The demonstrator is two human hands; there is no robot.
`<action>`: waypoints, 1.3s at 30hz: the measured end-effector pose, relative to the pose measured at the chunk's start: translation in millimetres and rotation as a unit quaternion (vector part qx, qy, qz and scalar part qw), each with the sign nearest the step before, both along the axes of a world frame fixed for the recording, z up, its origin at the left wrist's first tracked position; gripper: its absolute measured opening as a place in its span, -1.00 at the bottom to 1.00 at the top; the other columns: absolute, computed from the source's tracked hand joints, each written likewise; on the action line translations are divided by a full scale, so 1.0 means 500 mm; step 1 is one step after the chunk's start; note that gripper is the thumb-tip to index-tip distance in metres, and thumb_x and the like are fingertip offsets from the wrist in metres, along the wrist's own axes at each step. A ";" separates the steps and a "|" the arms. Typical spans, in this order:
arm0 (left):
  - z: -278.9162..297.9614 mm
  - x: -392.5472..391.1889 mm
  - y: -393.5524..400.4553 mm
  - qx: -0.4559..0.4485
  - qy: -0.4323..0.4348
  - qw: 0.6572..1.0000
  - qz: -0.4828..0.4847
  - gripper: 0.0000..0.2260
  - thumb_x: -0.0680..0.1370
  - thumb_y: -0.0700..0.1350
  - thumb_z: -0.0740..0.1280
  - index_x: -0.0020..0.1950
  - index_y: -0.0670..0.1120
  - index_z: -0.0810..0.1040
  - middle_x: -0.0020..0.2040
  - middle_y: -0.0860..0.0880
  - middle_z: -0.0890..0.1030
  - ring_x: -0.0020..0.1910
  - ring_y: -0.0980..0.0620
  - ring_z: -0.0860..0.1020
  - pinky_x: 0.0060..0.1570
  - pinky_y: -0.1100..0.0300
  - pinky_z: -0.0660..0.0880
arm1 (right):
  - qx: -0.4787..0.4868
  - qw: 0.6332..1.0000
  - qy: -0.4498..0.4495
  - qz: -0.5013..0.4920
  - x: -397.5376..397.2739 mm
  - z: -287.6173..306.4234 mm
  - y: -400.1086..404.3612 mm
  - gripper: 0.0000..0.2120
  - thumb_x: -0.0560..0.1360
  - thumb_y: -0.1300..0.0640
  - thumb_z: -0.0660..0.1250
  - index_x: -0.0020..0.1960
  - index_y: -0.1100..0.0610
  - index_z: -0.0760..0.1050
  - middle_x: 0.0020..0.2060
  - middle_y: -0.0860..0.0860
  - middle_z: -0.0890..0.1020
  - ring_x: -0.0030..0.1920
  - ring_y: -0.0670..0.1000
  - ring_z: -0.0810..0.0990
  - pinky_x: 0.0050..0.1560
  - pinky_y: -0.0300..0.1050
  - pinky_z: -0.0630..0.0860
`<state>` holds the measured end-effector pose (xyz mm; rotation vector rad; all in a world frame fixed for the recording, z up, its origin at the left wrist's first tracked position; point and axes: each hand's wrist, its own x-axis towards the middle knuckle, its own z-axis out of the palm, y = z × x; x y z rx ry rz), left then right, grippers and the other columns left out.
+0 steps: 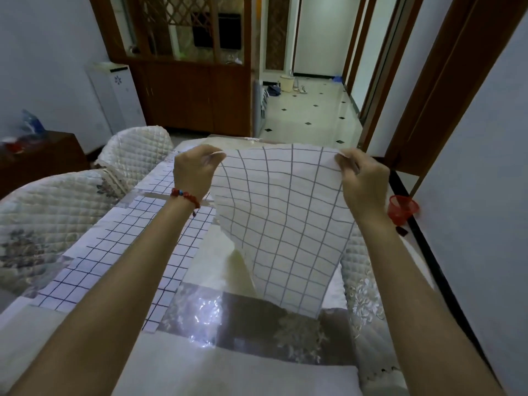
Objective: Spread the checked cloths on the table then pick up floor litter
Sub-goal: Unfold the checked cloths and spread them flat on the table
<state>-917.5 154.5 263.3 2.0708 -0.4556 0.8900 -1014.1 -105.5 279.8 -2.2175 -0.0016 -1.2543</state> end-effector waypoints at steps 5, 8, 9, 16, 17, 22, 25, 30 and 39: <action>-0.062 -0.086 0.038 0.038 -0.036 0.999 -0.009 -0.88 0.42 -0.20 0.42 -0.15 -0.26 0.67 -0.24 -0.23 0.68 -0.25 -0.13 0.63 -0.23 0.14 0.47 | -0.028 0.999 -0.028 0.018 -0.102 -0.100 0.015 -0.88 0.42 0.31 0.37 -0.07 0.32 0.61 -0.22 0.20 0.69 -0.20 0.02 0.62 -0.09 -0.33 0.45; -0.155 -0.134 0.076 0.077 -0.010 0.997 0.006 -0.90 0.36 -0.34 0.43 -0.16 -0.23 0.67 -0.23 -0.22 0.68 -0.23 -0.15 0.64 -0.20 0.06 0.53 | -0.046 0.998 0.013 0.042 -0.164 -0.189 0.041 -0.88 0.39 0.35 0.36 -0.09 0.31 0.62 -0.25 0.17 0.70 -0.18 -0.09 0.56 -0.07 -0.39 0.40; -0.192 -0.149 0.090 0.087 0.012 0.996 0.012 -0.84 0.32 -0.40 0.42 -0.16 -0.23 0.67 -0.22 -0.21 0.68 -0.21 -0.15 0.63 -0.18 0.03 0.55 | -0.048 0.997 0.030 0.058 -0.183 -0.219 0.052 -0.86 0.40 0.34 0.32 -0.09 0.30 0.63 -0.24 0.16 0.70 -0.15 -0.07 0.55 -0.06 -0.37 0.42; -0.421 -0.282 0.173 0.121 0.188 0.972 0.077 -0.64 0.22 -0.54 0.40 -0.14 -0.17 0.69 -0.17 -0.17 0.69 -0.13 -0.20 0.63 -0.09 -0.17 0.54 | -0.168 0.959 0.175 0.150 -0.276 -0.394 0.126 -0.77 0.35 0.28 0.21 -0.16 0.19 0.64 -0.31 0.04 0.67 -0.31 0.05 0.64 -0.33 -0.19 0.54; -0.446 -0.305 0.181 0.133 0.206 0.966 0.086 -0.64 0.22 -0.54 0.41 -0.14 -0.16 0.70 -0.15 -0.17 0.69 -0.11 -0.20 0.63 -0.09 -0.18 0.55 | -0.188 0.951 0.190 0.155 -0.286 -0.415 0.131 -0.79 0.32 0.30 0.25 -0.18 0.18 0.65 -0.33 0.03 0.67 -0.33 0.05 0.64 -0.36 -0.22 0.54; -0.519 -0.403 0.211 0.146 0.268 0.940 0.151 -0.70 0.22 -0.46 0.49 -0.20 -0.11 0.71 -0.16 -0.18 0.69 -0.15 -0.23 0.63 -0.14 -0.14 0.50 | -0.247 0.911 0.258 0.207 -0.337 -0.498 0.148 -0.72 0.08 0.30 0.58 -0.25 0.11 0.64 -0.40 -0.03 0.64 -0.42 -0.01 0.60 -0.44 -0.31 0.46; -0.536 -0.436 0.224 0.143 0.292 0.929 0.175 -0.76 0.23 -0.41 0.51 -0.24 -0.10 0.71 -0.18 -0.19 0.69 -0.17 -0.25 0.63 -0.18 -0.16 0.51 | -0.258 0.896 0.274 0.235 -0.358 -0.524 0.157 -0.71 0.04 0.27 0.58 -0.28 0.08 0.63 -0.42 -0.05 0.63 -0.44 -0.03 0.58 -0.47 -0.32 0.45; -0.561 -0.487 0.226 0.128 0.344 0.905 0.217 -0.80 0.29 -0.38 0.48 -0.22 -0.10 0.71 -0.12 -0.20 0.68 -0.09 -0.27 0.61 -0.10 -0.13 0.49 | -0.279 0.866 0.289 0.297 -0.385 -0.549 0.179 -0.75 0.03 0.18 0.57 -0.34 0.03 0.60 -0.43 -0.10 0.61 -0.46 -0.06 0.55 -0.50 -0.32 0.42; -0.587 -0.563 0.225 0.026 0.479 0.809 0.341 -0.67 0.51 -0.21 0.26 0.28 -0.19 0.47 0.27 -0.27 0.48 0.25 -0.25 0.41 0.24 -0.08 0.36 | -0.163 0.767 0.476 0.398 -0.362 -0.538 0.141 -0.46 0.42 -0.30 0.23 0.26 0.01 0.46 0.19 -0.10 0.53 0.19 -0.10 0.48 0.09 -0.26 0.38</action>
